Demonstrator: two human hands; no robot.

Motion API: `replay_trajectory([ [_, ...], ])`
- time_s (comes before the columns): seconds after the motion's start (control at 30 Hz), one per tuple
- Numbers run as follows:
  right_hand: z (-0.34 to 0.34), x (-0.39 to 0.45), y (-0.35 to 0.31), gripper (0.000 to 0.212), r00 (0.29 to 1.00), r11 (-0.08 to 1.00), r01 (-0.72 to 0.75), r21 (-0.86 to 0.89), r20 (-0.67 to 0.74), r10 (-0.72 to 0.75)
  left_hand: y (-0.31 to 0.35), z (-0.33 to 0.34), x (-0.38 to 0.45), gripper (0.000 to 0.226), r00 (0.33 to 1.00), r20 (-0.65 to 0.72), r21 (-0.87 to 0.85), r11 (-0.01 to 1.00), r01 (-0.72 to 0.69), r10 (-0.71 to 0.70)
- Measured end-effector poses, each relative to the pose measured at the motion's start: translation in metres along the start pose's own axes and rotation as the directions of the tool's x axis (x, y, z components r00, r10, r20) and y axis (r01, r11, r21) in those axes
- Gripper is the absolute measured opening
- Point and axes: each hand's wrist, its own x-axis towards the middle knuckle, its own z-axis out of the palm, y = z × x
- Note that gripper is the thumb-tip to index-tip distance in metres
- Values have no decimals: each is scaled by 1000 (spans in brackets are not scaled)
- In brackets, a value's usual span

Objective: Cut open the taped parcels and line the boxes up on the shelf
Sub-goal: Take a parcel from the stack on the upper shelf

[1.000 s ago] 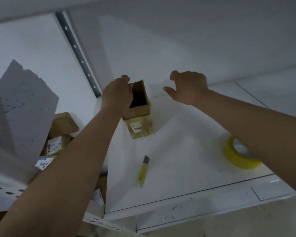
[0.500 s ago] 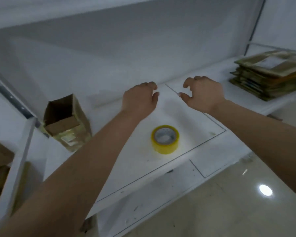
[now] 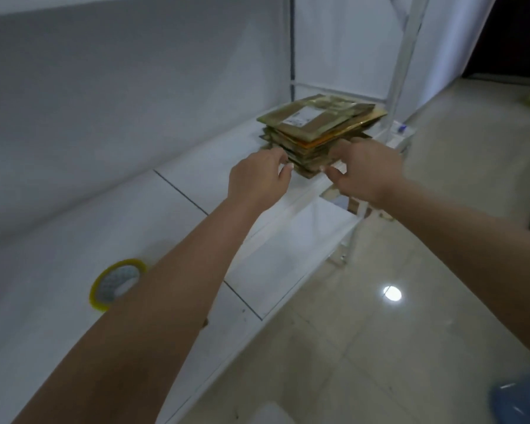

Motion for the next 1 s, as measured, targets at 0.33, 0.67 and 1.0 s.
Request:
replay_trajectory([
  [0.33, 38, 62, 74, 40, 994, 996, -94, -7, 64, 94, 10, 57, 96, 27, 1000, 26, -11, 1000, 9, -8],
  [0.67, 82, 153, 128, 38, 981, 986, -163, -25, 100, 165, -16, 102, 190, 34, 986, 42, 15, 986, 163, -164],
  [1.0, 137, 270, 198, 48, 970, 990, -140, -34, 197, 144, -32, 165, 261, 75, 871, 99, -28, 874, 486, -481],
])
